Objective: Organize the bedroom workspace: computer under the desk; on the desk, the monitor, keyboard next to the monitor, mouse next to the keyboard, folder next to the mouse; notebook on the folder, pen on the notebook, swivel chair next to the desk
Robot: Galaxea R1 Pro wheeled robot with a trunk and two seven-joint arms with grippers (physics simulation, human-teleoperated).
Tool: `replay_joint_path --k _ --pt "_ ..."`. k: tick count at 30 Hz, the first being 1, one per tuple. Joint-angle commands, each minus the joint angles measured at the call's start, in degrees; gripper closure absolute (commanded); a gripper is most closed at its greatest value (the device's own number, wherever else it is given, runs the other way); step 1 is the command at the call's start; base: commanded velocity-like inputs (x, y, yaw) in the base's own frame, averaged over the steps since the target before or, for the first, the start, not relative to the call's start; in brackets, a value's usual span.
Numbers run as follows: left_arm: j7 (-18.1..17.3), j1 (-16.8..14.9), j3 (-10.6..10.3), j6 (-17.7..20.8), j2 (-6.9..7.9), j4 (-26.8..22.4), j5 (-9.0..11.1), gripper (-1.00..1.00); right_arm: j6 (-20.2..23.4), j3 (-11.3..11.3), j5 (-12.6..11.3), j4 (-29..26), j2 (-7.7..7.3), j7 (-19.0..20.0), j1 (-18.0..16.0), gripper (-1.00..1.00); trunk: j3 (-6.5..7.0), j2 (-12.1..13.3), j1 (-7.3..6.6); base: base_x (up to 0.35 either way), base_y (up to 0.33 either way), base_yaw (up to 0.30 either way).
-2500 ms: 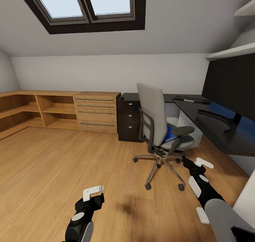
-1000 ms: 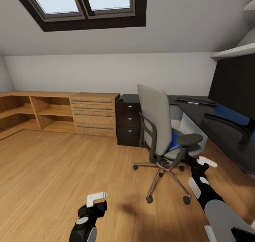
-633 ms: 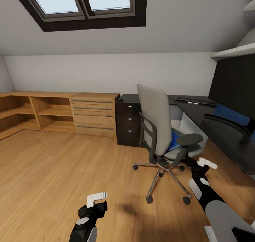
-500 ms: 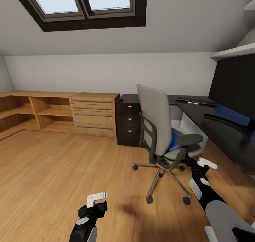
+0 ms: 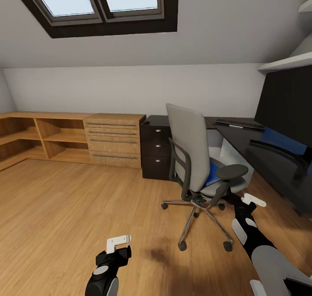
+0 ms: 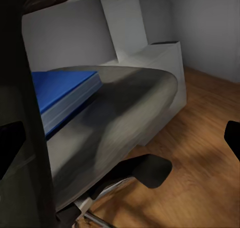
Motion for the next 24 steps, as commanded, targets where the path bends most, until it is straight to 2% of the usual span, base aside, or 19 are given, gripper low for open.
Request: replay_joint_path --k 1,12,20,24 --pt "0.55 -0.04 -0.1 0.1 0.02 -0.08 0.6 -1.0 -0.17 0.1 -0.42 0.06 -0.01 -0.01 -0.04 -1.0 -0.06 -0.03 -0.01 0.0 0.0 0.0" --pt "0.61 -0.04 -0.03 -0.02 0.02 -0.06 0.5 -1.0 0.55 0.04 -0.42 2.12 -0.01 -0.07 -0.04 -1.0 -0.06 -0.03 -0.01 0.0 -0.138 0.0" --pt "0.64 -0.04 -0.07 -0.04 0.02 -0.06 0.53 -1.0 0.68 0.01 -0.5 2.95 -0.09 -0.1 -0.04 -1.0 -0.06 -0.03 -0.01 0.006 -0.016 0.0" --pt "0.61 -0.04 -0.09 -0.09 0.02 -0.06 0.53 -1.0 0.69 0.01 -0.51 2.97 -0.1 -0.09 -0.04 -1.0 -0.06 -0.03 -0.01 0.152 -0.002 0.0"
